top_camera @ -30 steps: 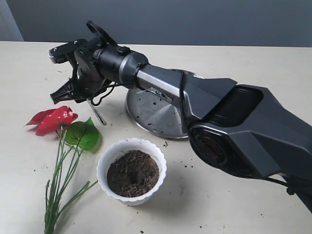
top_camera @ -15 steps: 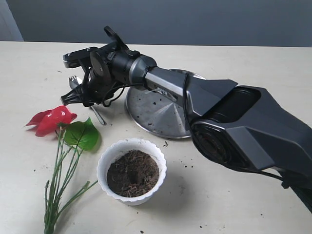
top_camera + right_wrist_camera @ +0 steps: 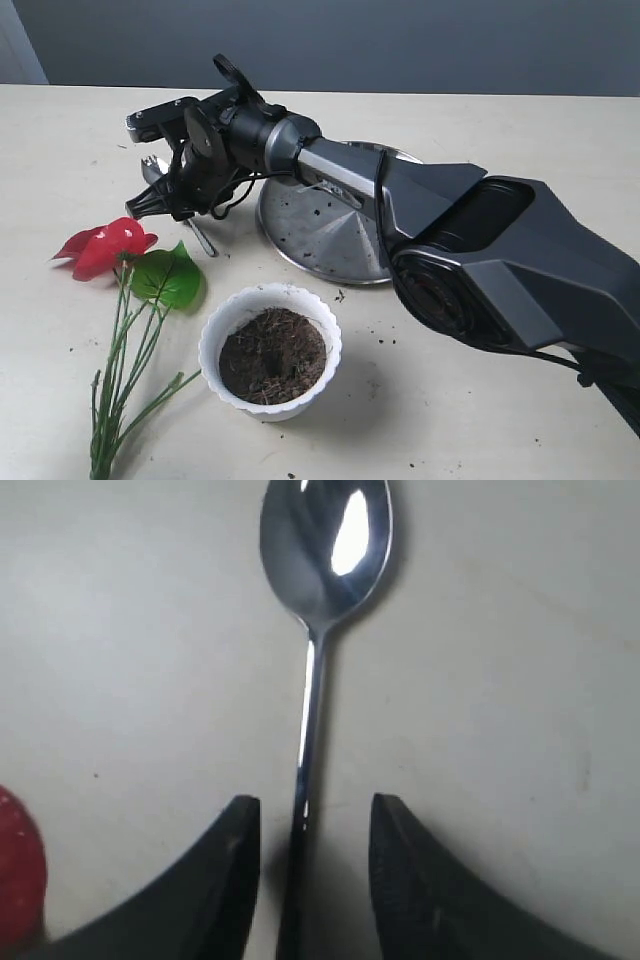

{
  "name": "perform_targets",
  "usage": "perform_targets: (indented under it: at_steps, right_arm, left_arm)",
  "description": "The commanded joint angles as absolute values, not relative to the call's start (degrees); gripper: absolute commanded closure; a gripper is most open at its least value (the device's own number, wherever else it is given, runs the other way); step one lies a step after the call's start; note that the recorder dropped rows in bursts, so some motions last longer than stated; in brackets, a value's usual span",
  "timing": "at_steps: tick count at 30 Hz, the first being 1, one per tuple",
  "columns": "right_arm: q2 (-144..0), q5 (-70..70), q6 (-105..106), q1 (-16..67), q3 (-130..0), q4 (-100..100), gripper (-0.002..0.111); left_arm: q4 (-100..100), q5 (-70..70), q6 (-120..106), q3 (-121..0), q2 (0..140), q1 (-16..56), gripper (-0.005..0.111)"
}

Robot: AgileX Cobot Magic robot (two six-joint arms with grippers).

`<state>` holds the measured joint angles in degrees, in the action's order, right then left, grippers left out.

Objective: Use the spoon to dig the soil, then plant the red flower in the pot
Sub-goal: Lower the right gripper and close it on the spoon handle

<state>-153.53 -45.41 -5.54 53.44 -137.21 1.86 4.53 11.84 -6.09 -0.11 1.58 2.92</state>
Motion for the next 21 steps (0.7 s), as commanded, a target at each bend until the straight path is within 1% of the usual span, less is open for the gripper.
perform_targets:
  at_steps: [1, 6, 11, 13, 14, 15, 16, 21]
  right_arm:
    - [-153.5, -47.19, -4.54, 53.31, -137.42, 0.9, 0.072]
    - [-153.91, -49.71, -4.54, 53.55, -137.42, 0.52, 0.072]
    - [-157.09, -50.84, -4.54, 55.47, -137.42, 0.0, 0.073]
    - [-157.49, -52.2, -4.75, 55.6, -137.42, 0.0, 0.085]
    - [-157.49, -53.47, -4.75, 55.6, -137.42, 0.0, 0.096]
    - [-157.49, -54.65, -4.75, 55.6, -137.42, 0.0, 0.105]
    - [-157.38, -56.04, -4.89, 55.6, -137.42, 0.0, 0.109]
    - [-157.38, -60.83, -5.01, 55.4, -137.42, -1.14, 0.109]
  left_arm:
    - [4.04, 11.61, -5.81, 0.0, 1.34, 3.01, 0.106]
    - [4.04, 11.61, -5.81, 0.0, 1.34, 3.01, 0.106]
    - [4.04, 11.5, -5.81, 0.0, 1.34, 3.01, 0.106]
    - [4.04, 11.5, -5.81, 0.0, 1.34, 3.01, 0.106]
    - [4.04, 11.5, -5.81, 0.0, 1.34, 3.01, 0.106]
    - [4.04, 11.5, -5.81, 0.0, 1.34, 3.01, 0.106]
    - [4.04, 11.5, -5.81, 0.0, 1.34, 3.01, 0.106]
    - [4.04, 11.5, -5.81, 0.0, 1.34, 3.01, 0.106]
